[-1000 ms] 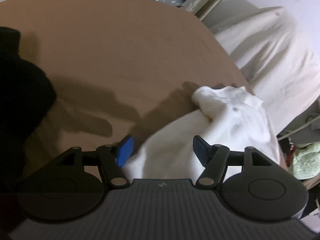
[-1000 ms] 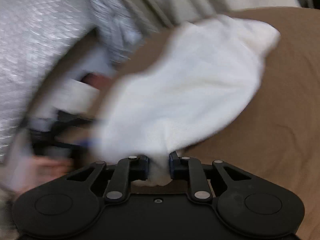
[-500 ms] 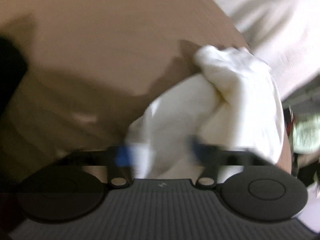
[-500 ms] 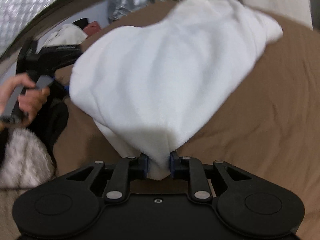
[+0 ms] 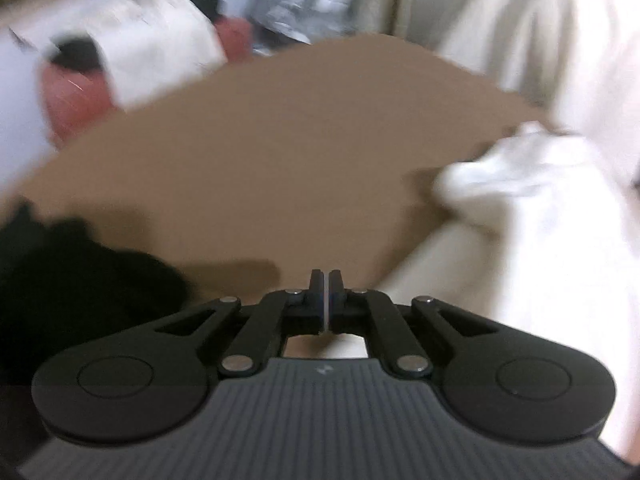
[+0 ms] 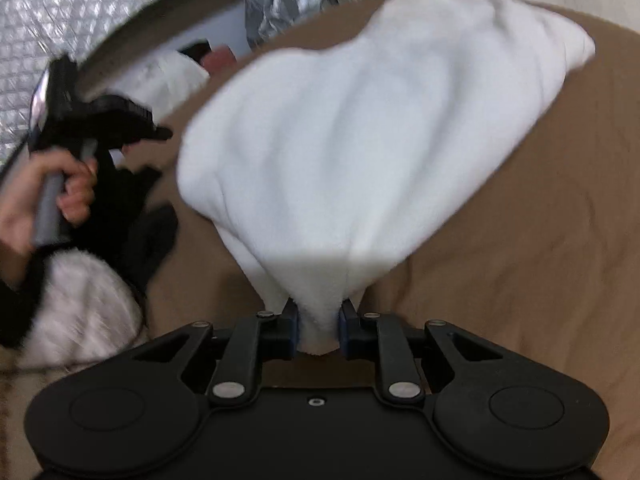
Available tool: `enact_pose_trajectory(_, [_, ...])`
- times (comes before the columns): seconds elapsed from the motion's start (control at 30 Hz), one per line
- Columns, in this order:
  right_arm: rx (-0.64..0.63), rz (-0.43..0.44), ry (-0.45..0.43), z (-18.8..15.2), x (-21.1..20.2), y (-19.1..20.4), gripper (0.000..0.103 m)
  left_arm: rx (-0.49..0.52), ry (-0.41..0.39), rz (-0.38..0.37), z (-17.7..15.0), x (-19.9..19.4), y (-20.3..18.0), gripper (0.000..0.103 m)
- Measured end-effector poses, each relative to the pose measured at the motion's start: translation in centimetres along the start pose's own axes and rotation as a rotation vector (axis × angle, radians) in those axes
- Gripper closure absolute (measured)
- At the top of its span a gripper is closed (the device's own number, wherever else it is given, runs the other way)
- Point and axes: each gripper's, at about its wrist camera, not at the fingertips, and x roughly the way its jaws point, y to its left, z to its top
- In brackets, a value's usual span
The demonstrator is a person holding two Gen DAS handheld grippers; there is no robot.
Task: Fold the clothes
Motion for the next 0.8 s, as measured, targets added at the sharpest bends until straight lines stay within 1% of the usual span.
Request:
enact_pose_trajectory(0.07, [-0.002,0.006,-0.015,0.3,-0.8,-0.2,0.08,0.019,-0.03,-0.094,0.2,-0.8,-1.6,0.099])
enact_pose_trajectory(0.13, [-0.007,0.015,-0.046,1.4,-2.6,-1.1,0.078,0.081,-0.04,-0.18,0.3,-1.8,-4.2,0.094])
enact_pose_trajectory(0.2, [-0.012,0.024,-0.077,2.5,-4.5,-2.1,0.075,0.138,-0.031,-0.256,0.5,-2.3,-7.0,0.085])
enact_pose_trajectory(0.27, [-0.017,0.033,-0.108,3.6,-6.4,-3.0,0.074,0.171,0.013,-0.33,1.4,-1.9,-10.2,0.079])
enact_pose_trajectory(0.3, [-0.019,0.037,-0.123,4.1,-7.3,-3.4,0.071,0.176,0.041,-0.355,1.9,-1.4,-11.5,0.079])
enact_pose_trajectory(0.33, [-0.009,0.018,-0.152,5.1,-8.2,-4.3,0.065,0.18,0.066,-0.371,2.7,-0.6,-12.8,0.079])
enact_pose_trajectory(0.37, [0.01,-0.017,-0.191,6.4,-8.9,-5.5,0.064,0.182,0.09,-0.384,3.6,0.4,-14.4,0.078])
enact_pose_trajectory(0.43, [0.044,-0.094,-0.266,9.1,-10.0,-8.0,0.064,0.187,0.115,-0.376,5.5,2.2,-17.2,0.078])
enact_pose_trajectory(0.47, [0.056,-0.141,-0.301,10.7,-10.1,-9.3,0.064,0.185,0.114,-0.377,5.7,2.9,-17.6,0.076])
enact_pose_trajectory(0.5, [0.073,-0.186,-0.331,12.3,-9.8,-10.6,0.064,0.178,0.112,-0.387,5.4,3.5,-17.2,0.065])
enact_pose_trajectory(0.53, [0.087,-0.223,-0.349,13.8,-9.3,-11.7,0.064,0.172,0.109,-0.397,5.1,4.1,-16.8,0.059])
enact_pose_trajectory(0.57, [0.098,-0.256,-0.363,15.3,-8.7,-12.7,0.064,0.165,0.107,-0.407,4.8,4.7,-16.4,0.055])
enact_pose_trajectory(0.67, [0.104,-0.298,-0.365,19.0,-6.9,-15.1,0.064,0.144,0.101,-0.436,3.9,6.6,-15.3,0.055])
enact_pose_trajectory(0.73, [0.1,-0.333,-0.343,21.1,-5.4,-16.2,0.063,0.131,0.097,-0.456,3.4,7.8,-14.5,0.055])
enact_pose_trajectory(0.8, [0.089,-0.36,-0.328,22.7,-3.7,-17.5,0.055,0.117,0.093,-0.475,2.8,9.0,-13.7,0.055])
